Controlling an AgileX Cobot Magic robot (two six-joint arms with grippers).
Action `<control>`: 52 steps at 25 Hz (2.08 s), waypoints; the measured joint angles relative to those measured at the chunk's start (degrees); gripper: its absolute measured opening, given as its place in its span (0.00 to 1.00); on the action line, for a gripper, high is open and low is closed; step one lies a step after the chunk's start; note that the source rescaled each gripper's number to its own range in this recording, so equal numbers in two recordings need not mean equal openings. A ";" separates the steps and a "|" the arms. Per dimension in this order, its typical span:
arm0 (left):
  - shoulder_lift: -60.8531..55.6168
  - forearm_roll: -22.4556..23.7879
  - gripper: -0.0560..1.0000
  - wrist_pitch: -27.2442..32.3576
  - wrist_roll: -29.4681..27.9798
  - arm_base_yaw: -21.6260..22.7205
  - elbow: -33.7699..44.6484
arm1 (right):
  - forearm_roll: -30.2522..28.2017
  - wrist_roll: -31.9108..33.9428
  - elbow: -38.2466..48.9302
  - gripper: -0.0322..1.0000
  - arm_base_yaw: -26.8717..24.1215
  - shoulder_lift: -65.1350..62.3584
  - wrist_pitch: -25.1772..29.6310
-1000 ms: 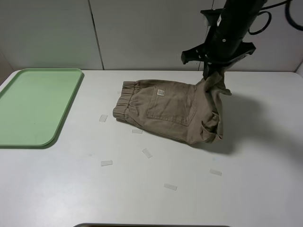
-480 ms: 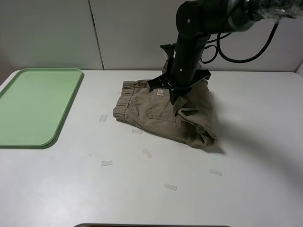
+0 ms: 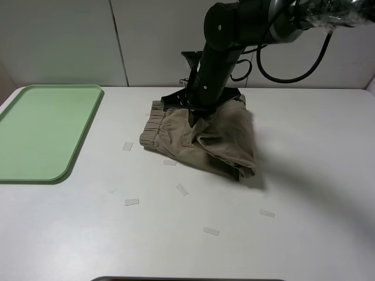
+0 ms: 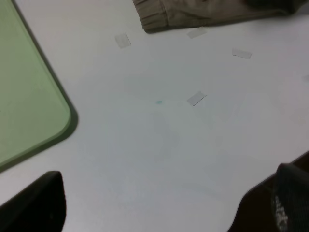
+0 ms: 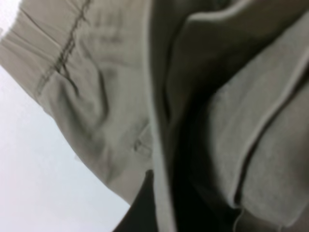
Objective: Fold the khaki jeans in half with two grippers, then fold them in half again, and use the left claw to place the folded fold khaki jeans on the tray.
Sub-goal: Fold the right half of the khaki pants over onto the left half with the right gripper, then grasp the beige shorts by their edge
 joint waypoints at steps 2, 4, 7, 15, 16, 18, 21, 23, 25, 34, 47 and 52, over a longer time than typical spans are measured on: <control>0.00 0.00 0.85 0.00 0.00 0.00 0.00 | 0.44 0.00 -2.20 0.03 0.00 0.99 0.29; 0.00 0.00 0.85 0.04 0.00 0.00 0.00 | 1.69 0.00 -4.09 0.03 0.00 2.29 0.37; 0.00 0.00 0.85 0.04 0.02 0.00 0.00 | 4.69 0.00 -6.37 0.03 0.00 4.62 0.25; 0.00 0.17 0.85 0.04 1.34 0.00 0.00 | 8.86 -1.22 -7.85 0.06 1.34 6.65 -4.21; 0.00 0.17 0.85 0.04 1.77 0.00 0.00 | 9.28 -2.59 -8.18 0.11 1.57 6.65 -4.84; 0.00 0.17 0.85 0.04 2.19 0.00 0.00 | 10.42 -6.18 -8.91 0.29 2.35 6.65 -5.84; 0.00 0.59 0.85 0.04 2.42 0.00 0.00 | 11.70 -12.92 -10.33 0.75 3.43 6.65 -7.02; 0.00 1.07 0.85 0.04 2.48 0.00 0.00 | 11.87 -16.52 -11.02 0.91 3.74 6.65 -7.84; 0.00 1.11 0.85 0.04 2.60 0.00 0.00 | 11.87 -18.30 -11.13 0.97 3.80 6.65 -8.55; 0.00 1.25 0.85 0.04 2.81 0.00 0.00 | 2.97 -19.01 -11.13 1.00 1.06 4.88 -4.63; 0.00 1.25 0.85 0.04 2.86 0.00 0.00 | -3.97 -12.20 -1.55 1.00 -11.32 -4.74 2.69; 0.00 1.25 0.85 0.04 2.86 0.00 0.00 | -2.21 -12.15 12.35 1.00 -20.28 -13.86 -2.09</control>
